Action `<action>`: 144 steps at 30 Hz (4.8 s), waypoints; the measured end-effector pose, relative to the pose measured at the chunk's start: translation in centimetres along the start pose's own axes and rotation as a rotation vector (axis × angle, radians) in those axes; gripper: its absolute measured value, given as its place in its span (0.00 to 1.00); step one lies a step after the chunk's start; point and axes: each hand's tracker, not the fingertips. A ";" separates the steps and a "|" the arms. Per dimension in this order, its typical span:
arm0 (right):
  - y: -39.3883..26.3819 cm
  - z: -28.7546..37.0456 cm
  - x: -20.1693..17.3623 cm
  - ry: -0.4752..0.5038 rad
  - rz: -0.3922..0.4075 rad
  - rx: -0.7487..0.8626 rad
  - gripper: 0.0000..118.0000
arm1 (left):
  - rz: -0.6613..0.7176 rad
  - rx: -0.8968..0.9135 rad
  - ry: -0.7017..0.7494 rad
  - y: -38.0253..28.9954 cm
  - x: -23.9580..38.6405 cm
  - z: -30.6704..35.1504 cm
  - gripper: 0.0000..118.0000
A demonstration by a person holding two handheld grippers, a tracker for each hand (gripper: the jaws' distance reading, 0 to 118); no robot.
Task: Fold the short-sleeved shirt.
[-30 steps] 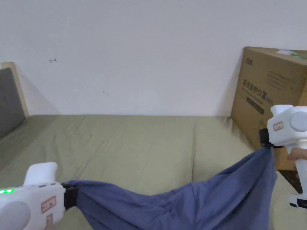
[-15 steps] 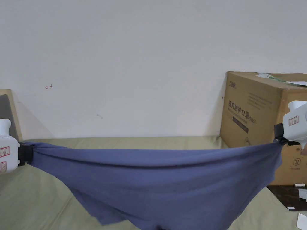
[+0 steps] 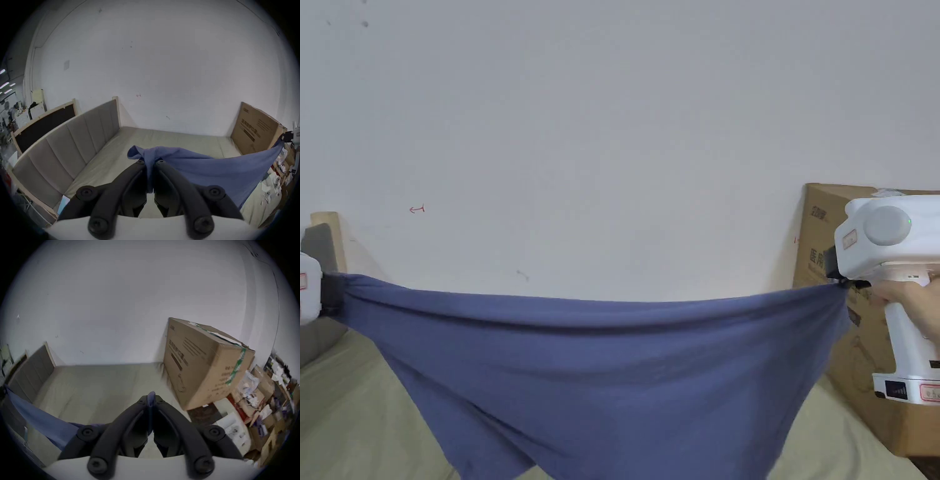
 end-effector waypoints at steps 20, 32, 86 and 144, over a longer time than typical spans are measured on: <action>-7.9 -7.3 -4.8 0.074 0.009 -0.104 0.02 | 0.070 -0.123 0.057 -10.6 -3.8 -4.6 0.05; -31.8 -9.5 -0.5 0.049 -0.013 -0.483 0.02 | 0.098 -0.510 0.022 -31.5 -4.7 0.6 0.04; -42.9 -4.4 5.0 0.074 -0.196 -0.524 0.04 | -0.198 -0.611 -0.335 -35.6 12.5 1.7 0.00; -6.2 0.2 -1.4 0.178 -0.249 0.062 0.01 | -0.129 -0.002 0.032 1.4 7.8 -4.3 0.00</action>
